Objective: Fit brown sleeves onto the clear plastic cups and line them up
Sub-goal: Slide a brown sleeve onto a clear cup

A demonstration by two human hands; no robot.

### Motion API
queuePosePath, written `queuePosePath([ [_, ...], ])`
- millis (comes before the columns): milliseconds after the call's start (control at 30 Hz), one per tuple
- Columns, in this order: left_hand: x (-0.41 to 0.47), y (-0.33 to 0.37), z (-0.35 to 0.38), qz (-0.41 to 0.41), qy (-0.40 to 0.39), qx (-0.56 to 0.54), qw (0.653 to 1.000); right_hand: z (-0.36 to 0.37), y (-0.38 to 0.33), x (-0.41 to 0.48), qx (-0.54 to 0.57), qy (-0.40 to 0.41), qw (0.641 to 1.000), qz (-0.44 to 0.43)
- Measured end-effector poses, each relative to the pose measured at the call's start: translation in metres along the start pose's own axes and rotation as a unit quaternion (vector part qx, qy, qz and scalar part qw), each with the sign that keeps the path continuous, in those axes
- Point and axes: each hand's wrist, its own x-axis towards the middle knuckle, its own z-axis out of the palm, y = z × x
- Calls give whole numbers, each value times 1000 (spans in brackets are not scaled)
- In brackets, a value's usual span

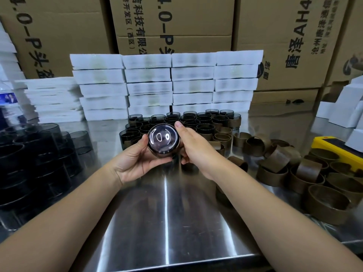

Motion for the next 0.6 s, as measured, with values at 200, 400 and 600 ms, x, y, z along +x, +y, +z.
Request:
queuePosePath([
  [200,-1,1,0,-4,5,-1,1000,-2,0,-1,12,-7,1000,-1],
  [400,-1,2,0,-8,8,-9,1000,-4,-2,-3,22,-14,1000,-9],
  [600,-3,2,1,-10,22,-14,1000,-4,-3,-3,16,-21,1000,-5],
])
